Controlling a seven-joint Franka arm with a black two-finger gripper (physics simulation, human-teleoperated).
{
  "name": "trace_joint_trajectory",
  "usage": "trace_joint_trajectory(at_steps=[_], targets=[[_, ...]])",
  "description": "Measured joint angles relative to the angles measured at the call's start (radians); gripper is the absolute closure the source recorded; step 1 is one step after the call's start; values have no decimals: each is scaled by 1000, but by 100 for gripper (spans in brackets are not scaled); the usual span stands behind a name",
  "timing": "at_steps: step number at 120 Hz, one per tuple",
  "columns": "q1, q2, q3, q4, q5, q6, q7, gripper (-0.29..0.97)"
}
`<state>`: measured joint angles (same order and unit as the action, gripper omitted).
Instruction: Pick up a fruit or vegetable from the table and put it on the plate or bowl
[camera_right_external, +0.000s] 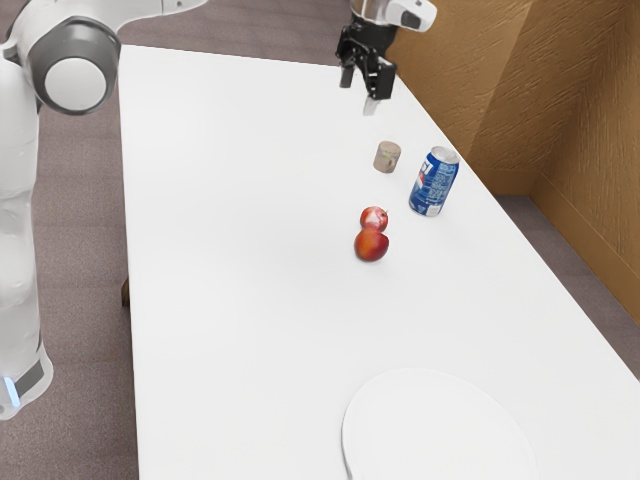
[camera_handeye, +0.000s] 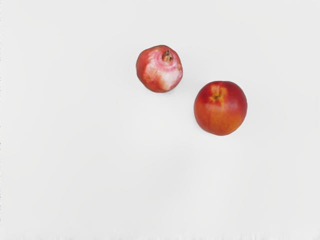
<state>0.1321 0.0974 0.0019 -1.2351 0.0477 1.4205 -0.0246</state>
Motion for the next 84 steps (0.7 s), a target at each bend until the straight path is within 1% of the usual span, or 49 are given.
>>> trace_joint_trajectory(at_steps=[32, 38, 50, 60, 71, 84], targets=[[-19, 1, 0, 4, 7, -48, -19, 0], [-12, -2, 0, 7, -4, -53, -21, 0], [19, -11, 0, 117, -28, -80, -26, 0], [27, -26, -2, 186, -36, -100, -30, 0], [21, -23, -6, 205, -41, -114, -34, 0], [-3, 29, -10, 199, -46, -124, -38, 0]])
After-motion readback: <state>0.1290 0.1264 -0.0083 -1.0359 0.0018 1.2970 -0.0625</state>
